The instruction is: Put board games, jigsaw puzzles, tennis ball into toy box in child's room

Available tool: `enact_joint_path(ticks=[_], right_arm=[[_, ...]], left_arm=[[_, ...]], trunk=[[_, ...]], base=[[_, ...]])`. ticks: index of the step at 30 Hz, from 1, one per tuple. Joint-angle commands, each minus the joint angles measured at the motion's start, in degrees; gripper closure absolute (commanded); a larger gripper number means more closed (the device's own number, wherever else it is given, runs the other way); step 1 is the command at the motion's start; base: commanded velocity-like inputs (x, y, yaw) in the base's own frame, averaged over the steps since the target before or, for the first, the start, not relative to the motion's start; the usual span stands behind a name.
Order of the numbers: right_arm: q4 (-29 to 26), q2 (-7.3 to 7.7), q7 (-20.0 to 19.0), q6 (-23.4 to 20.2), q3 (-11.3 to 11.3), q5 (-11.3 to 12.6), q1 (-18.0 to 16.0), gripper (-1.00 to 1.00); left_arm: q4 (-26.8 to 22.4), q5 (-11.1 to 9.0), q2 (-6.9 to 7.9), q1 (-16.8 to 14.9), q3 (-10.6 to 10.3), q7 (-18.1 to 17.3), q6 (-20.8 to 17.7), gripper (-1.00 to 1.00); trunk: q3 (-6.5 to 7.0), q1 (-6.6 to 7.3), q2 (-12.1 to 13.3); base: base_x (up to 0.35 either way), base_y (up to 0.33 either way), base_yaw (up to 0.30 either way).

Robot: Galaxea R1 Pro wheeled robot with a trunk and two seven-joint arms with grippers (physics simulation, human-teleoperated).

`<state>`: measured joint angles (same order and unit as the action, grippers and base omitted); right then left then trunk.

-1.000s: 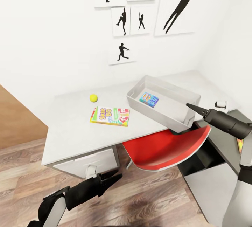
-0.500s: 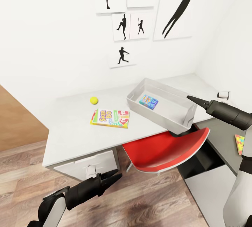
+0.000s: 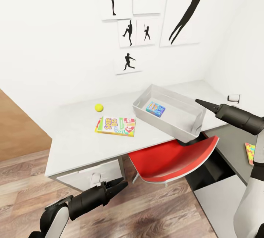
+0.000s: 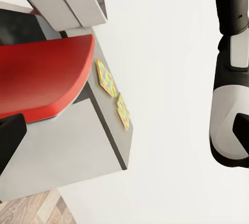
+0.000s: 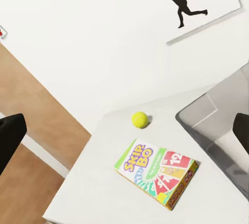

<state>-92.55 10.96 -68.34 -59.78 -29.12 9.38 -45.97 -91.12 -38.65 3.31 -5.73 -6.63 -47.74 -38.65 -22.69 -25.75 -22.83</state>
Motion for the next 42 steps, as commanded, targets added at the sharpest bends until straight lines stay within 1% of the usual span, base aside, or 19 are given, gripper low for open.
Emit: enact_joint_path(ticks=[1,14,42], right_arm=[[0.00,-0.05,-0.22,-0.22,0.13,-0.12,-0.11,-1.00],[0.00,-0.33,-0.11,-0.22,1.24,-0.22,-0.24,-1.00],[0.04,-0.61,0.04,-0.22,1.52,-0.38,-0.01,-1.00]], left_arm=[[-0.02,-0.39,0.00,-0.03,-0.07,0.10,-0.36,-1.00],[-0.09,-0.43,-0.07,-0.04,-0.12,0.69,-0.37,-1.00],[-0.10,-0.39,-0.14,-0.07,-0.19,2.01,-0.38,-1.00]], trunk=[[0.01,-0.03,-0.09],[1.25,-0.03,-0.09],[3.91,-0.03,-0.09]], base=[[0.000,0.000,0.000],[0.000,0.000,0.000],[0.000,0.000,0.000]])
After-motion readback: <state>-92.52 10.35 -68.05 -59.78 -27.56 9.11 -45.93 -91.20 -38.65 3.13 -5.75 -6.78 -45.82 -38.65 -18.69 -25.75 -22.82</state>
